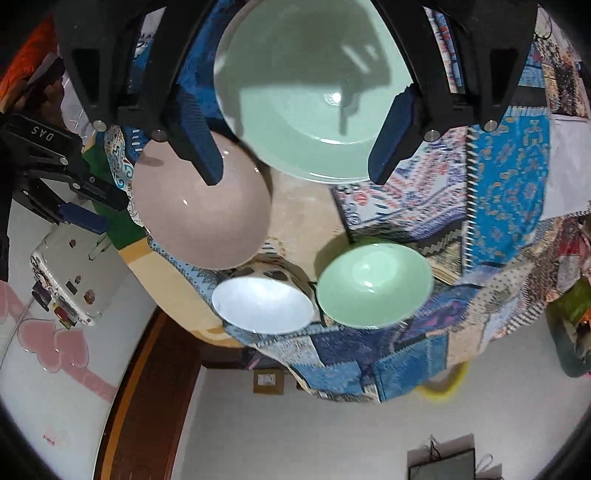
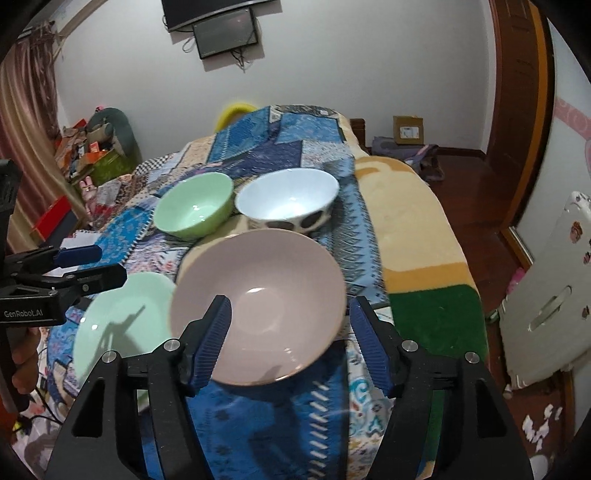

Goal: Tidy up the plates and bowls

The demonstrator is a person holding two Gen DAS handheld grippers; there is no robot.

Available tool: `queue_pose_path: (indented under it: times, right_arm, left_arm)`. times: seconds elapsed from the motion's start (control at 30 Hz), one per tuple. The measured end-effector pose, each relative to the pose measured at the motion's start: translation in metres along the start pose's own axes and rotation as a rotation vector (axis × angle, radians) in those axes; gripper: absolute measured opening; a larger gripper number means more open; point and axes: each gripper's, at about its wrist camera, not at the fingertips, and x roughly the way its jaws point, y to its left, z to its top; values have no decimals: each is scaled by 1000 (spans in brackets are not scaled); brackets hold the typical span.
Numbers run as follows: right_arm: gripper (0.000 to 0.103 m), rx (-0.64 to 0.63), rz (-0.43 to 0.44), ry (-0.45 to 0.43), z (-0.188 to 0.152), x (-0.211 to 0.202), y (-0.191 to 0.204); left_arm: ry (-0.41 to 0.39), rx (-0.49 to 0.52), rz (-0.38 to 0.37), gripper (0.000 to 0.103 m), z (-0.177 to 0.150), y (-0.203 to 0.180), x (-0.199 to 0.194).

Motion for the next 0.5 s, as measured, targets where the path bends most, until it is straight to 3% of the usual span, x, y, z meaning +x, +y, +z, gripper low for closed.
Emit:
queue_pose_path:
  times: [0.4,0.5]
  right_arm:
    - [63,70,23,65,-13,34,-26]
    - [63,83,41,83,-17,41,-29]
  left_arm:
    - [110,13,-32,81,9,-13,66]
    - [134,12,-57,73,8,-15,77]
